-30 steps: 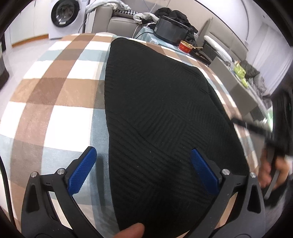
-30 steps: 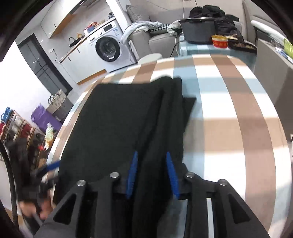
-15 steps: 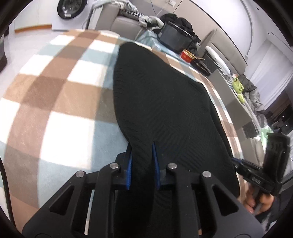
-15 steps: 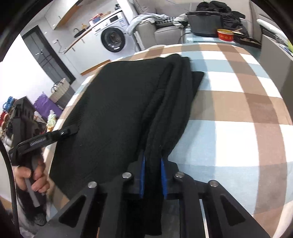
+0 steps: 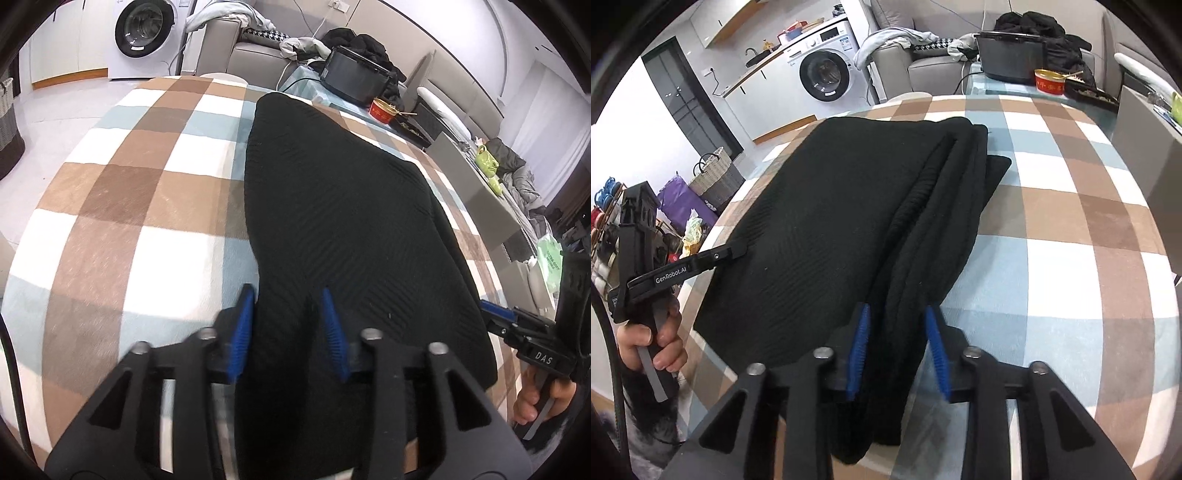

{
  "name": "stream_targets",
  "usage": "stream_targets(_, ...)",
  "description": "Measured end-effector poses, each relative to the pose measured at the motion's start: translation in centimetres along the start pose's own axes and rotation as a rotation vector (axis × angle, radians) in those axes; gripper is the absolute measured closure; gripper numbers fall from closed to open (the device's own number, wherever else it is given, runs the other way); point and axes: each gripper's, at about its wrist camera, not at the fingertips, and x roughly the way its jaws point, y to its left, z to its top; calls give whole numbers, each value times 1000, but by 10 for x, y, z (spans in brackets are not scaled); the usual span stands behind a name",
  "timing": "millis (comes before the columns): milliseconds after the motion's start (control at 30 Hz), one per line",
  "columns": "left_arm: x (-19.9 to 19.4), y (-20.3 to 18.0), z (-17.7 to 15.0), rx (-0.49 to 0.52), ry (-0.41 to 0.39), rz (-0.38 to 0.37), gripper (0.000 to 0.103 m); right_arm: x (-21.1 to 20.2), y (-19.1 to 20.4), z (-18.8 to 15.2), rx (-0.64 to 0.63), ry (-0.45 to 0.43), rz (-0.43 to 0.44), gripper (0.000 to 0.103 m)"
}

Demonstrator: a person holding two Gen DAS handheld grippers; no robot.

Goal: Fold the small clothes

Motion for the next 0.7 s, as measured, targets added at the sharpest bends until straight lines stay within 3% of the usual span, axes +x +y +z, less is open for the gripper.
stream_targets(67,-8,0,-8,4,-6,4,46,-5,3,-3,-6,-8,1,64)
stream_targets(267,-22,-2,-30,31,10,15,34,-21,7,-20,9,-31,15,62)
stream_targets(600,-24,-6,-58,43,44,16,34,-29,4,-41,64,-14,146,60)
stream_targets(700,-26,-7,-61,50,45,9,49,-15,6,-44,61,31,114,62)
